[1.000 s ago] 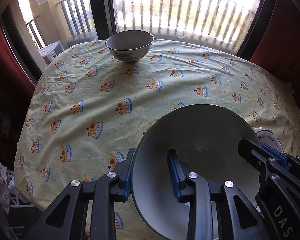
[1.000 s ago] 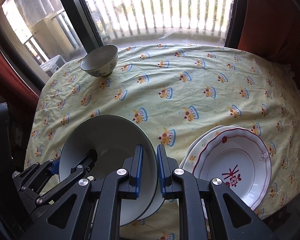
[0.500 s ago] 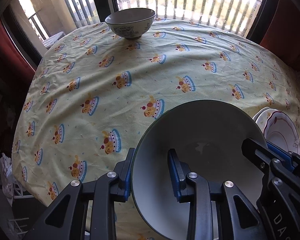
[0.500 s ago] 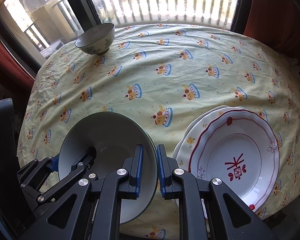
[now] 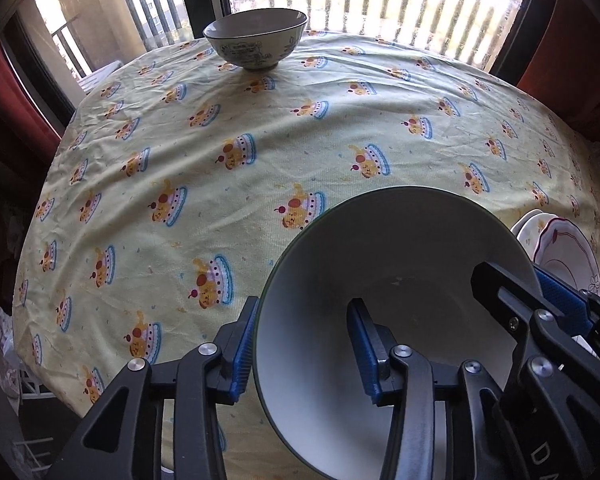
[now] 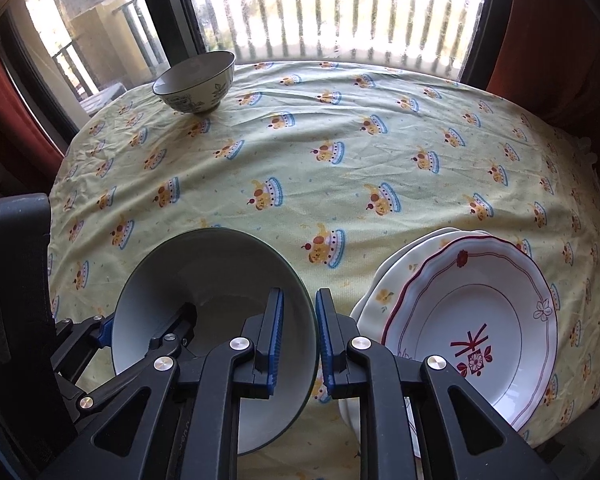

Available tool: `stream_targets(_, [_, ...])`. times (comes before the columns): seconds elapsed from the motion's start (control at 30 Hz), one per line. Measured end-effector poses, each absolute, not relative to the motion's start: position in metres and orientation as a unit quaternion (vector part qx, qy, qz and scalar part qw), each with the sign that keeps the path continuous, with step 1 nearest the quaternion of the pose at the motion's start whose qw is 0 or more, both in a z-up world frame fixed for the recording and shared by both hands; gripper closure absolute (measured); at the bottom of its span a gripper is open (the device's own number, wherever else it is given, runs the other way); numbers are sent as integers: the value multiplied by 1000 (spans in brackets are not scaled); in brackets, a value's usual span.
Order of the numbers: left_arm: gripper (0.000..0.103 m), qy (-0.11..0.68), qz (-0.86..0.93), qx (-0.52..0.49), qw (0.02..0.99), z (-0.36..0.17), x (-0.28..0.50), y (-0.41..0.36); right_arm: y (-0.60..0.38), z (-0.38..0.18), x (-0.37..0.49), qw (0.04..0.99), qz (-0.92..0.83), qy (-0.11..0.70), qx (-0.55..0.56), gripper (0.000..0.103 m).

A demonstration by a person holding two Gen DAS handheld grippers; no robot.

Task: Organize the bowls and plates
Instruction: 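Lower the white bowl beside the plate stack and open both tools, then pull both tools back and reach toward the last white bowl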

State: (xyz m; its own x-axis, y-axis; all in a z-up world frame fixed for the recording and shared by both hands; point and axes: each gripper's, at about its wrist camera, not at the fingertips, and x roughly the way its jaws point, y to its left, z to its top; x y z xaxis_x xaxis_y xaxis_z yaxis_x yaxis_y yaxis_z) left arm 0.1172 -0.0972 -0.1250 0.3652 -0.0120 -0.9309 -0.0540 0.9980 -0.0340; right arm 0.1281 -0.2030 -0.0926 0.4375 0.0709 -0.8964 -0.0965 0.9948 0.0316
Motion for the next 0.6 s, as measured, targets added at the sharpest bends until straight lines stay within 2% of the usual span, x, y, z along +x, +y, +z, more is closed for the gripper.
stream_targets(0.03, [41,559,14,-30,828,-123,117,-96,-203,-93,129,845,52,532,-10,65])
stream_targets(0.07, [40,553,16,-27,832,-119,116,-95,-202,-93,129,845,53,533,-8,57])
stream_targets(0.1, [37,548,15,-25,836,-115,116,-94,-203,-91,129,847,47,530,-8,45])
stream_targets(0.13, [31,544,13,-25,838,-112,116,-93,-204,-88,128,850,43,525,-8,37])
stream_targets(0.23, [22,533,2,-28,845,-102,115,-91,-203,-80,128,853,47,519,-1,36])
stream_targets(0.3, [20,530,2,-27,847,-97,116,-89,-201,-76,129,851,52,522,6,36])
stream_targets(0.6, [19,526,4,-35,850,-78,138,-61,-176,-60,151,852,65,520,5,28])
